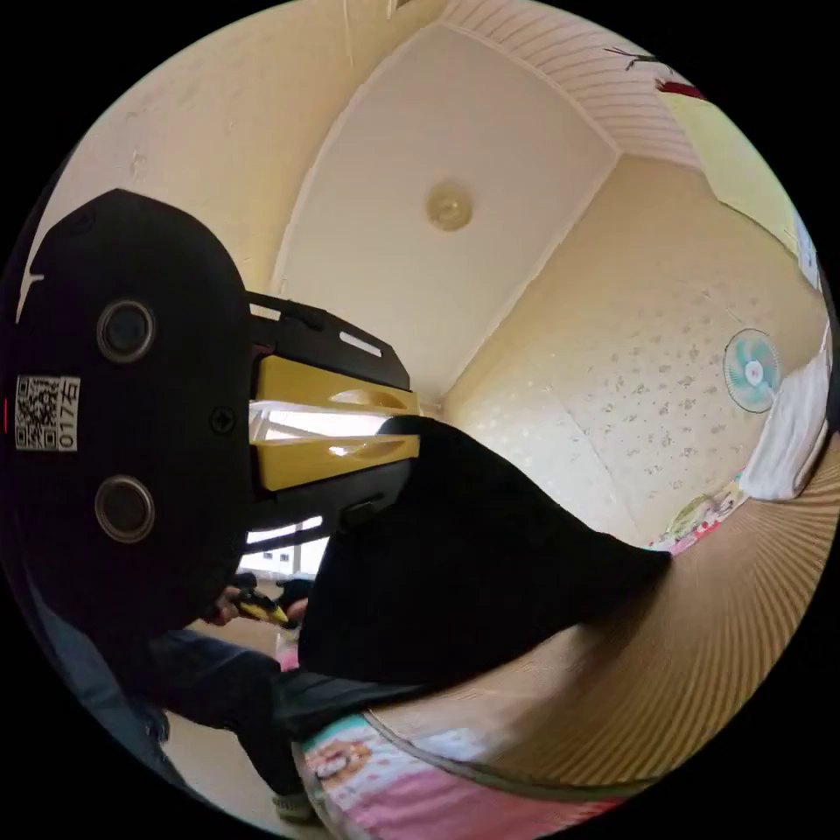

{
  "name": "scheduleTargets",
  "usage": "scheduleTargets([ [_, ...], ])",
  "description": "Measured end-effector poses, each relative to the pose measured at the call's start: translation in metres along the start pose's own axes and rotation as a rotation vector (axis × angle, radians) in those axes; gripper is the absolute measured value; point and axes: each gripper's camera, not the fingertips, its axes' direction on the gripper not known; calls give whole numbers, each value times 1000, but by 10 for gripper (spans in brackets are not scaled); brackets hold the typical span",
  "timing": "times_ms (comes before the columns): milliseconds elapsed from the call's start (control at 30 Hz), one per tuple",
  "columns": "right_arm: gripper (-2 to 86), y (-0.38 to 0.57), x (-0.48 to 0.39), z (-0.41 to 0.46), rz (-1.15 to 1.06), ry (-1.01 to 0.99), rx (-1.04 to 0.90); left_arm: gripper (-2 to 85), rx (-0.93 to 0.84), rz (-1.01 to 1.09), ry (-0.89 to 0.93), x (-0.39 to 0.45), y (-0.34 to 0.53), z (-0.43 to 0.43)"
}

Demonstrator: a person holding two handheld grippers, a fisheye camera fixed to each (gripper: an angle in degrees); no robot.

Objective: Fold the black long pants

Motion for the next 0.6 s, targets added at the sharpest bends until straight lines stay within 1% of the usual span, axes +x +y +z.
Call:
scheduleTargets([
  [33, 24, 1, -2, -9, -11, 85, 15, -9, -2, 2, -6, 0, 1, 1],
  [100, 23, 8, -9, -43, -47, 426, 95, -5, -14, 18, -50, 3, 4, 4],
  [200, 22, 24, -24, -59, -119, 689, 170, 14, -33, 59, -98, 13, 5, 9],
  [267, 21, 33, -38, -44, -207, 725, 134, 36, -59, 95, -114, 22, 3, 15],
  [333, 18, 42, -54, -10, -318, 668, 31, 49, -95, 128, -122, 34, -1, 26],
  [400, 11, 55, -70, 47, -476, 369, -180, 68, -141, 163, -79, 55, -8, 50],
  [433, 11, 58, -73, 62, -502, 307, -235, 75, -155, 175, -54, 62, -11, 58],
  [467, 10, 64, -76, 94, -520, 316, -315, 83, -179, 198, 1, 74, -15, 74],
  [500, 10, 69, -78, 120, -539, 481, -325, 88, -197, 215, 46, 86, -19, 90],
  [533, 10, 71, -78, 132, -561, 588, -322, 89, -205, 219, 61, 91, -22, 98],
  [600, 15, 75, -74, 164, -614, 1025, -253, 99, -246, 246, 109, 110, -28, 124],
])
